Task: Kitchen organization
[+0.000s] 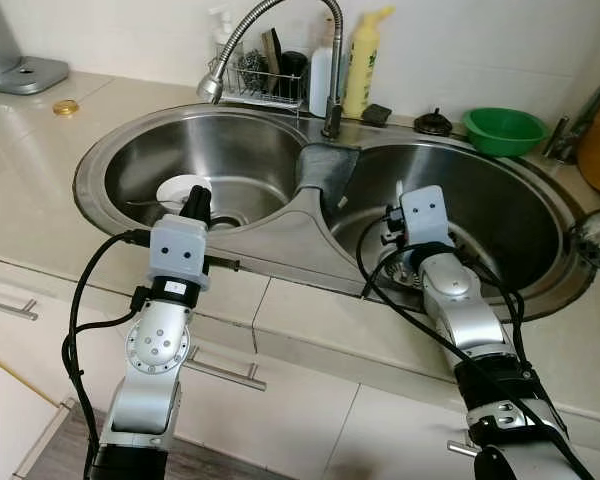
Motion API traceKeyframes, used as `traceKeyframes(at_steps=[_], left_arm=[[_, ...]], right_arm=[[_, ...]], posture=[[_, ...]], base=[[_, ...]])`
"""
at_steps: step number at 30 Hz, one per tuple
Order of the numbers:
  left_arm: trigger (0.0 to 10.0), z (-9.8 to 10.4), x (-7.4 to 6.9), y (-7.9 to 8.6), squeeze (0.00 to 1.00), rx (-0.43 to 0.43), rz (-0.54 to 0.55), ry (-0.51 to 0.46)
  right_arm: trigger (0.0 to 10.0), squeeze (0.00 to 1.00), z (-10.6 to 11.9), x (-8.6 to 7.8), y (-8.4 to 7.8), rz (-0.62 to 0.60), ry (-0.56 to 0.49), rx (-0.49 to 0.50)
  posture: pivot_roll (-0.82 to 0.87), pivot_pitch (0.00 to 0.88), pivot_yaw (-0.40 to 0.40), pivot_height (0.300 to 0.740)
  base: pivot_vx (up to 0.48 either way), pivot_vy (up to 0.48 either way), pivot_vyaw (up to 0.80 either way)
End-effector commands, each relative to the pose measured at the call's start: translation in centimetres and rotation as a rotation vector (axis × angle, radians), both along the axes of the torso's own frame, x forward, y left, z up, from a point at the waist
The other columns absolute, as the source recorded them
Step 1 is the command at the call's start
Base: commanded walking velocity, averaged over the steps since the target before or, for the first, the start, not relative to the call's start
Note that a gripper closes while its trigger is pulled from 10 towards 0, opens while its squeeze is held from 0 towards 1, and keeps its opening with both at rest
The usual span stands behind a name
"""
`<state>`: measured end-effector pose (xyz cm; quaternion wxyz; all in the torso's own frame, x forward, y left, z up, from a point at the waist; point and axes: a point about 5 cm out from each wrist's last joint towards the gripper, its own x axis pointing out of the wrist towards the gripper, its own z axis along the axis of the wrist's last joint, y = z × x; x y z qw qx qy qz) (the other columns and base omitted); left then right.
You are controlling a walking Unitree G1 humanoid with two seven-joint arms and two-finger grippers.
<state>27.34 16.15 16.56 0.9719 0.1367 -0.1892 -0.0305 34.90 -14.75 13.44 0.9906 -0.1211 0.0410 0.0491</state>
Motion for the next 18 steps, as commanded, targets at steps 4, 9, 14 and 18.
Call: traceKeyframes(at_steps=[4,9,14,18], left_arm=[[10.0,0.0,0.0,-0.3,0.00,0.003,-0.016,0.011],[10.0,0.0,0.0,-0.3,0.00,-0.004,-0.020,0.014],[10.0,0.0,0.0,-0.2,0.00,-0.020,-0.021,0.017],[10.0,0.0,0.0,-0.2,0.00,-0.024,-0.024,0.020]], right_arm=[[10.0,1.00,0.1,-0.1,0.1,0.001,0.018,0.034],[10.0,1.00,1.0,-0.1,0.1,0.008,-0.036,0.073],[10.0,1.00,3.2,-0.1,0.5,0.011,-0.174,0.137],[10.0,0.00,4.6,-0.4,1.0,0.033,-0.268,0.158]], posture=[[-0.03,0.000,-0.030,0.740],[-0.03,0.001,-0.029,0.740],[-0.03,0.001,-0.030,0.740],[-0.03,0.001,-0.029,0.740]], base=[[0.000,0.000,0.00],[0.000,0.000,0.00],[0.000,0.000,0.00],[0.000,0.120,0.00]])
